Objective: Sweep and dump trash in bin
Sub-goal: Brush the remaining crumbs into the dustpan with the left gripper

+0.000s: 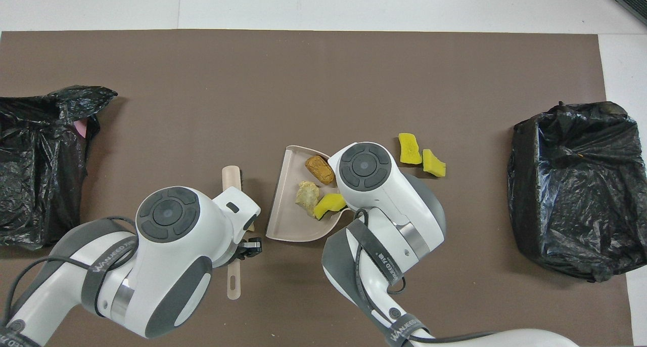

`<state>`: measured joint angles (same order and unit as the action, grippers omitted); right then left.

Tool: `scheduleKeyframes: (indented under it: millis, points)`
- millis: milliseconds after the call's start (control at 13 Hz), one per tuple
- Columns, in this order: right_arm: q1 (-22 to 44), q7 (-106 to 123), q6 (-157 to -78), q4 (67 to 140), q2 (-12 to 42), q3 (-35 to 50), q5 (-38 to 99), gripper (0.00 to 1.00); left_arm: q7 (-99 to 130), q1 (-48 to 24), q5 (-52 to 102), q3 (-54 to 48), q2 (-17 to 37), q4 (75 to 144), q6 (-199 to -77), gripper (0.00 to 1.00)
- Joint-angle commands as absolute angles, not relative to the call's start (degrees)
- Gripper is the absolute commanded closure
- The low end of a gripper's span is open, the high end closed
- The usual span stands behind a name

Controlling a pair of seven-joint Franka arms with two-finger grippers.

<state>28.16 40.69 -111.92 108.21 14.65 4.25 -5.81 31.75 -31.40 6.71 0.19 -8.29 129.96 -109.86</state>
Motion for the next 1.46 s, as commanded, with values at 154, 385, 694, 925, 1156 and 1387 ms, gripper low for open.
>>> scheduleKeyframes:
  millis: [154, 385, 694, 925, 1156, 1387]
  points:
    - [29.44, 40.34, -116.01, 111.53, 14.24, 4.57, -8.7, 1.0, 32.78, -26.72, 7.21, -0.09, -17.29, 142.7, -113.8, 1.0]
    - [29.44, 41.22, -116.46, 111.88, 14.15, 4.57, -9.75, 1.0, 32.78, -28.29, 7.21, -0.53, -16.97, 147.13, -121.97, 1.0]
    - [29.44, 41.13, -116.19, 111.97, 14.06, 4.57, -9.67, 1.0, 31.82, -37.94, 7.65, -0.62, -14.42, 146.78, -127.34, 1.0]
    - [29.44, 41.05, -115.84, 111.97, 14.06, 4.57, -9.76, 1.0, 31.73, -43.84, 10.02, -0.62, -12.15, 142.58, -128.94, 1.0]
    - [29.44, 40.78, -115.75, 111.97, 14.06, 4.57, -9.76, 1.0, 31.73, -44.3, 10.02, -0.62, -10.98, 140.1, -128.41, 1.0]
    - [29.44, 40.69, -115.49, 111.97, 14.06, 4.57, -9.76, 1.0, 31.46, -44.12, 10.02, -0.62, -11.69, 137.56, -127.01, 1.0]
